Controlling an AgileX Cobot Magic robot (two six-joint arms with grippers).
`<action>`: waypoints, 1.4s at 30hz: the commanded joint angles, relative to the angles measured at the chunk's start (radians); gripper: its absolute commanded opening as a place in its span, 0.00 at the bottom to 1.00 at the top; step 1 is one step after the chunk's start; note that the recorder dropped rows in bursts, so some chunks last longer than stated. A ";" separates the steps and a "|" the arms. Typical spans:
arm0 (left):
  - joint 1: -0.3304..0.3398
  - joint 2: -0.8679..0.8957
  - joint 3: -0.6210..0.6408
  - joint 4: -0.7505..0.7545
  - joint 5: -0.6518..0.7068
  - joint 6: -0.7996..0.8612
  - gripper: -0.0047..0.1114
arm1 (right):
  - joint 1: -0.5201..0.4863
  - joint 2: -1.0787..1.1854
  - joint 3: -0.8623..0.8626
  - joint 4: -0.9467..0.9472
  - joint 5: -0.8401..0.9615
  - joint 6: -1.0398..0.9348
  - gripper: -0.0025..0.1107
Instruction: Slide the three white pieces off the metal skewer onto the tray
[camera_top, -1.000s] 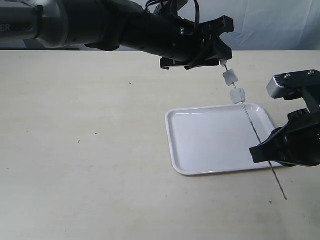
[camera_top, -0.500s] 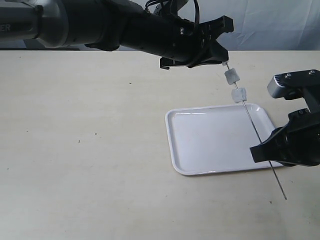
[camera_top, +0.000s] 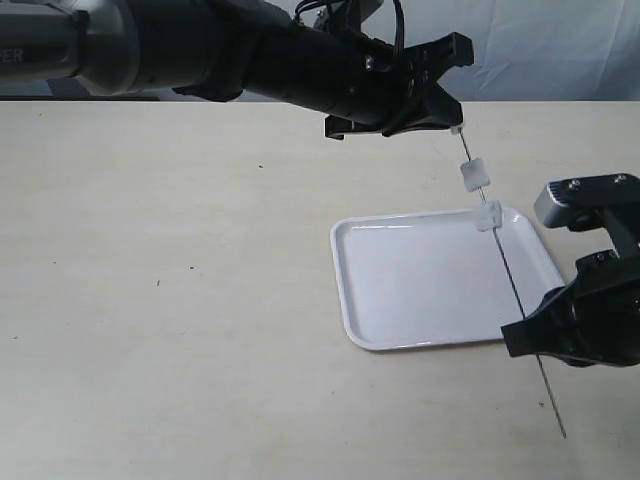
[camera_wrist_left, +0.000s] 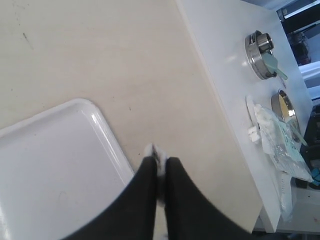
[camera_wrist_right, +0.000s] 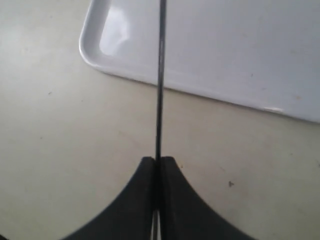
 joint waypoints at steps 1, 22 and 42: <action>0.012 0.002 -0.011 -0.006 -0.045 0.013 0.04 | -0.001 -0.007 0.009 0.082 0.055 -0.068 0.02; 0.022 0.038 0.071 0.499 0.043 -0.198 0.04 | -0.003 -0.087 0.009 0.036 -0.072 -0.001 0.02; -0.044 0.201 0.080 0.421 0.075 -0.161 0.23 | -0.003 -0.108 0.009 0.034 -0.053 0.007 0.02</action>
